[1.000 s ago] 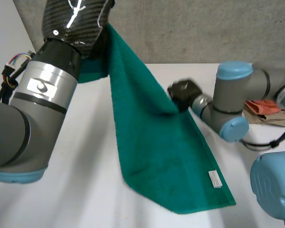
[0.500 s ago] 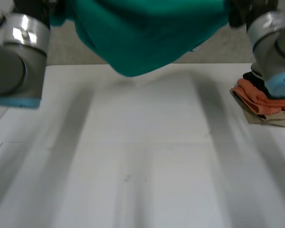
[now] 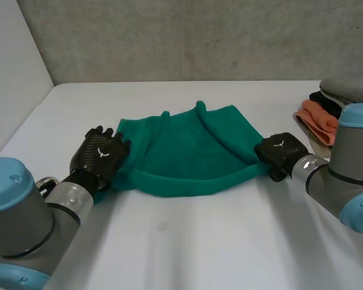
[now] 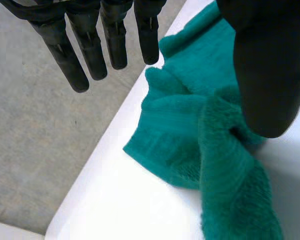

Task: Fold the laundry.

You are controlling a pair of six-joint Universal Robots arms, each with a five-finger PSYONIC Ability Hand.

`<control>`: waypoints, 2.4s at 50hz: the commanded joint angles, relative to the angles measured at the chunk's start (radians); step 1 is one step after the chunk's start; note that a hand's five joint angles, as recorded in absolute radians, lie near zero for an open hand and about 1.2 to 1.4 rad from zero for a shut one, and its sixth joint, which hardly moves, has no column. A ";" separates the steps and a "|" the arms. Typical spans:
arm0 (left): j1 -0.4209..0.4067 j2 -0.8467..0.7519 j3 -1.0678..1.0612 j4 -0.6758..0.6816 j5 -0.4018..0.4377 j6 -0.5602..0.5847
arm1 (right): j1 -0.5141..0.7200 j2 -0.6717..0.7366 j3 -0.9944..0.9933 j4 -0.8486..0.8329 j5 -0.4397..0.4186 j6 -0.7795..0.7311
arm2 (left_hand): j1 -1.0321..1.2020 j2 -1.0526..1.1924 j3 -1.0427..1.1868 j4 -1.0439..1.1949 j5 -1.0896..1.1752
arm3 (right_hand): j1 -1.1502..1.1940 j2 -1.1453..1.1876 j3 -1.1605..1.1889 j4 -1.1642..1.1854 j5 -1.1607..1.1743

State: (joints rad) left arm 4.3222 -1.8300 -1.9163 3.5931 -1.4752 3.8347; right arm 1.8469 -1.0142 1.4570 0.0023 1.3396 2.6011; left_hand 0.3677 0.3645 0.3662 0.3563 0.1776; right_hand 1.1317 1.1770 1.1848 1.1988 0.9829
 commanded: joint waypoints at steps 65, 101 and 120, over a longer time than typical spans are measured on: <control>0.192 0.059 0.430 -0.464 -0.045 -0.144 | -0.156 -0.095 -0.495 0.648 -0.003 -0.351 | 1.029 1.032 1.030 1.040 1.044 | 0.265 0.219 0.211 0.197 0.239; 0.112 -0.362 0.699 0.177 -0.071 -0.155 | -0.040 0.236 -0.707 -0.062 0.084 0.002 | 1.029 1.032 1.030 1.040 1.044 | 0.265 0.219 0.211 0.197 0.239; 0.137 0.048 0.007 -0.362 -0.062 0.080 | -0.057 0.036 -0.212 0.637 0.101 -0.398 | 1.029 1.032 1.030 1.040 1.044 | 0.265 0.219 0.211 0.197 0.239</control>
State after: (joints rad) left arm 4.4434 -2.0483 -1.6679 3.5269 -1.5344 3.7890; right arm 1.7977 -0.7501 0.9316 0.3938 1.4098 2.3793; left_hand 1.1675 1.1984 1.1943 1.2005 0.9788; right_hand 1.1317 1.1768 1.1906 1.1990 1.0228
